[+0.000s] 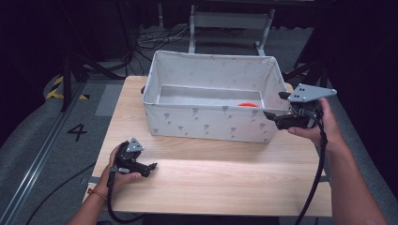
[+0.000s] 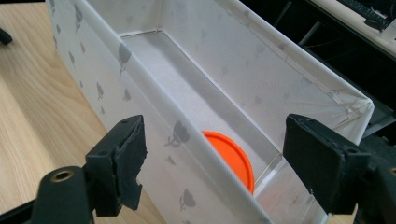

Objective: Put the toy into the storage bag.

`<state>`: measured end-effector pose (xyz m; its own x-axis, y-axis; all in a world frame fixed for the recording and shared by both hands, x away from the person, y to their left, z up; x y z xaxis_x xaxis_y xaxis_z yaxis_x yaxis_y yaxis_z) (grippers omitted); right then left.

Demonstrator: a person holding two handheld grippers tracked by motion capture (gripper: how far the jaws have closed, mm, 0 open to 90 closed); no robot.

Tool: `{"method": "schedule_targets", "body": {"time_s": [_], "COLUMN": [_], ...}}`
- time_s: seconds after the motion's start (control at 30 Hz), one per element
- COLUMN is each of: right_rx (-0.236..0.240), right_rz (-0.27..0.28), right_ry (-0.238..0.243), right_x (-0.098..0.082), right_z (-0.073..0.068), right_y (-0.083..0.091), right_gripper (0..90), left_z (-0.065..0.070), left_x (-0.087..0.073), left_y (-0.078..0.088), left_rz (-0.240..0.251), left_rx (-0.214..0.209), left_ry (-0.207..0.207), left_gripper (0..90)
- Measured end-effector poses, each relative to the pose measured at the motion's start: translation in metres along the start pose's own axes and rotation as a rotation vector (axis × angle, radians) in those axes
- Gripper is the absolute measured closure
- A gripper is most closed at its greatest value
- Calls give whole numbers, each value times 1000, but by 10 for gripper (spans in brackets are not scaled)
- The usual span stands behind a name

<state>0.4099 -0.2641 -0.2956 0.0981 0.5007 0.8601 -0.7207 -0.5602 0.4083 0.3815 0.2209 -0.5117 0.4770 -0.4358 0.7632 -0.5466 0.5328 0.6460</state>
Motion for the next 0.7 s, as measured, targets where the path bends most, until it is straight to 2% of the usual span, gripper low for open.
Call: {"method": "schedule_targets", "body": {"time_s": [0.1, 0.23, 0.33, 0.7], "right_rx": [-2, -12, -38, -57], "right_rz": [11, 25, 16, -48], "right_ry": [21, 13, 30, 46], "right_x": [-6, -13, -23, -52], "right_z": [-5, -7, -9, -17], "right_y": [7, 15, 20, 28], "right_gripper": [207, 203, 203, 207], "left_z": [0, 0, 0, 0], "left_x": [0, 0, 0, 0], "left_y": [0, 0, 0, 0], "left_rz": [-2, -2, -1, -1], "left_rx": [0, 0, -2, -1], "left_ry": [0, 0, 1, 1], "left_gripper": [8, 9, 8, 8]}}
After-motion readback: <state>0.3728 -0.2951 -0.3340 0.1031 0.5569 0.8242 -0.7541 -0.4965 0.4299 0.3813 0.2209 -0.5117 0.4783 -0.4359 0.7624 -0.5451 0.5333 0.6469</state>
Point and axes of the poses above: each handheld gripper's, and its own axes: y roughly backward along the jaws, x roughly out of its top, z roughly to its right, the point moved 2 cm from there along -y, roughly forward along the jaws, and after that the axes turned 9 degrees about z, right-handed, at the moved point
